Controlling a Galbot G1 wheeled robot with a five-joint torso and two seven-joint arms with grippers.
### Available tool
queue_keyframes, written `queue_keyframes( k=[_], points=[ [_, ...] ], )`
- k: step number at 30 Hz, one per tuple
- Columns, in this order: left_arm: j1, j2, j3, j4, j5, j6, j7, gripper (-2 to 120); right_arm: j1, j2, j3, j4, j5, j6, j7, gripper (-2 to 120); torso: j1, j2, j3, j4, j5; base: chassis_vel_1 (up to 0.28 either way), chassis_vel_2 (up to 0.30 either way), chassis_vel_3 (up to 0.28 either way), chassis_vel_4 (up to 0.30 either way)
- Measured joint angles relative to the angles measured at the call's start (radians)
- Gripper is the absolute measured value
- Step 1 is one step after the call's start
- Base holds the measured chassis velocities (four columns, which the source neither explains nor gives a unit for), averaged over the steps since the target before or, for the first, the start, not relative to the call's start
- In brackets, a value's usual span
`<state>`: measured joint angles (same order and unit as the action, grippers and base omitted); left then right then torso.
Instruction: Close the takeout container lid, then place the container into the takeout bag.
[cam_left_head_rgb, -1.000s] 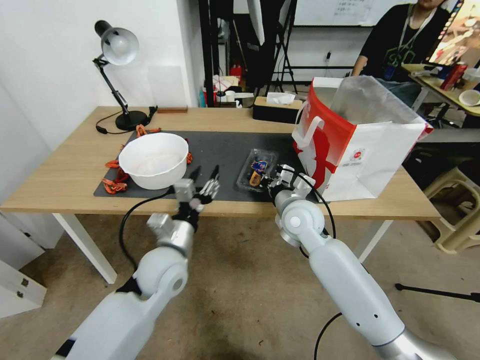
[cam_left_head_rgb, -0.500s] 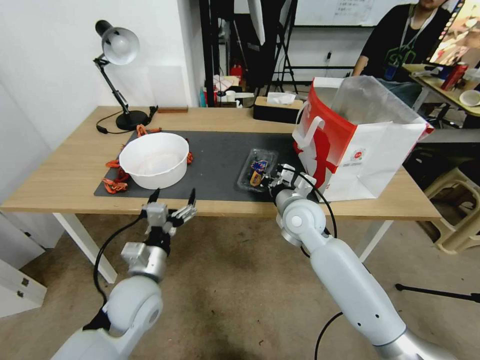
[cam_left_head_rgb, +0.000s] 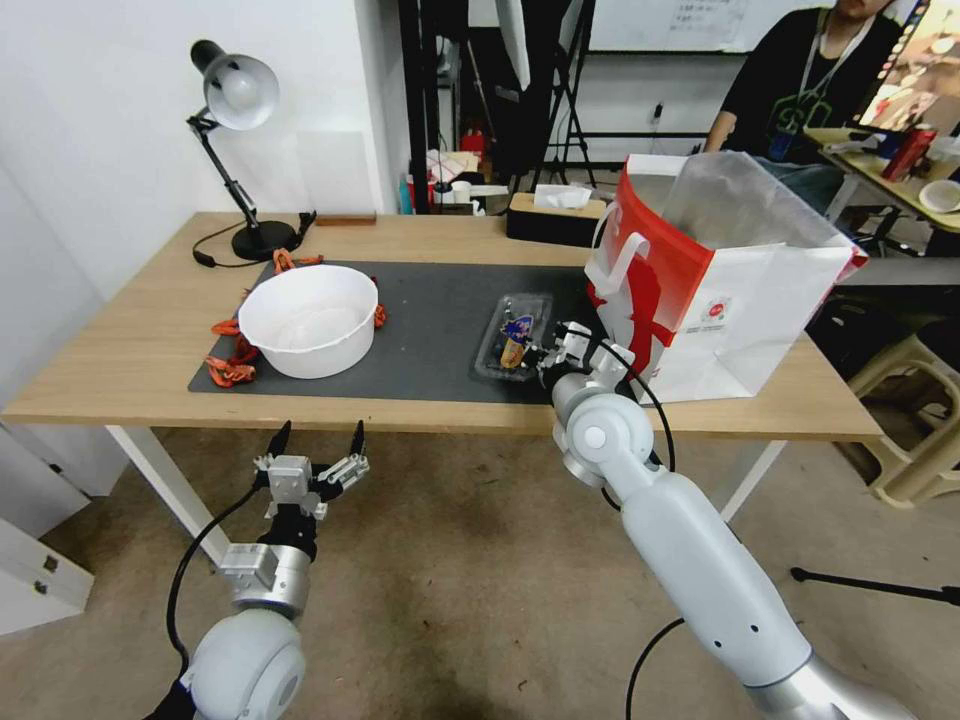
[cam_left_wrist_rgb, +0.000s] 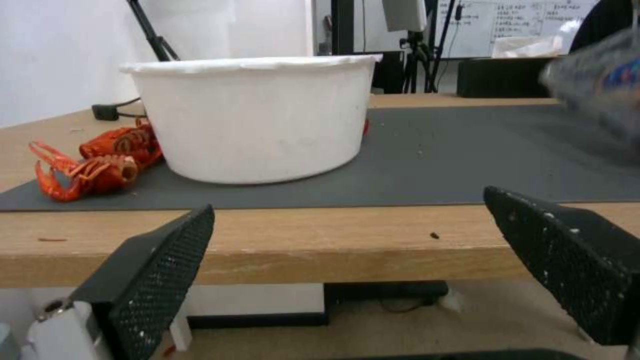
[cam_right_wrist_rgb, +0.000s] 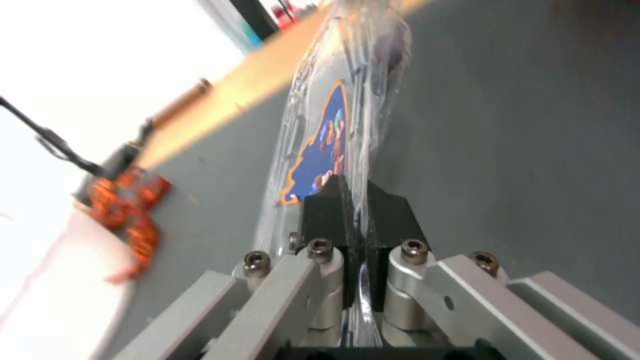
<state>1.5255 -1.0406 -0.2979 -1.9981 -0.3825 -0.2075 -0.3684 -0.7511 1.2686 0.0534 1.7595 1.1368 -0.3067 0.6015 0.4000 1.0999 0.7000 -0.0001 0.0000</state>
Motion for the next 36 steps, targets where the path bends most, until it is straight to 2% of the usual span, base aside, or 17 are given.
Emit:
queue_keyframes(
  k=[8,14,17,19,21,29,33,36],
  points=[
    [-0.001,-0.004,-0.003,0.004,0.001,-0.001,-0.001,100,0.049,-0.057,0.072,0.155,0.079,-0.015,-0.037,0,0.000,0.000,0.000,0.0001,0.0001,0.000,0.000,0.000,0.000],
    [-0.007,-0.006,-0.006,0.004,0.000,0.000,-0.003,100,0.121,-0.124,0.185,0.264,0.127,-0.040,-0.054,0,0.000,0.000,0.000,0.0000,0.0000,0.000,0.000,0.000,0.000],
    [-0.010,-0.006,-0.005,0.004,0.000,0.001,-0.003,100,0.165,-0.153,0.249,0.278,0.125,-0.071,-0.011,0,0.000,0.000,0.000,0.0002,0.0002,0.000,0.000,0.000,0.000],
    [-0.011,-0.007,-0.005,0.004,0.000,0.002,-0.003,100,0.168,-0.156,0.256,0.279,0.124,-0.074,-0.007,0,0.000,0.000,0.000,0.0002,0.0000,0.000,0.000,0.000,0.000],
    [-0.013,-0.008,-0.001,0.004,0.000,0.002,-0.004,100,0.190,-0.192,0.325,0.273,0.104,-0.112,0.032,0,0.000,0.000,0.000,0.0000,0.0003,0.000,0.000,0.000,0.000],
    [-0.018,-0.007,0.002,0.004,0.001,0.002,-0.004,100,0.177,-0.237,0.426,0.228,0.095,-0.169,0.102,0,0.000,0.000,0.000,0.0000,0.0003,0.000,0.000,0.000,0.000],
    [-0.020,-0.003,0.003,0.003,0.001,0.002,-0.004,100,0.162,-0.243,0.446,0.217,0.094,-0.199,0.128,0,0.000,0.000,0.000,0.0001,0.0000,0.000,0.000,0.000,0.000],
    [-0.025,0.002,0.004,0.002,0.000,0.004,-0.004,100,0.139,-0.247,0.462,0.209,0.093,-0.234,0.146,14,0.000,0.000,0.000,0.0001,0.0000,0.000,0.000,0.000,0.000]
  ],
)
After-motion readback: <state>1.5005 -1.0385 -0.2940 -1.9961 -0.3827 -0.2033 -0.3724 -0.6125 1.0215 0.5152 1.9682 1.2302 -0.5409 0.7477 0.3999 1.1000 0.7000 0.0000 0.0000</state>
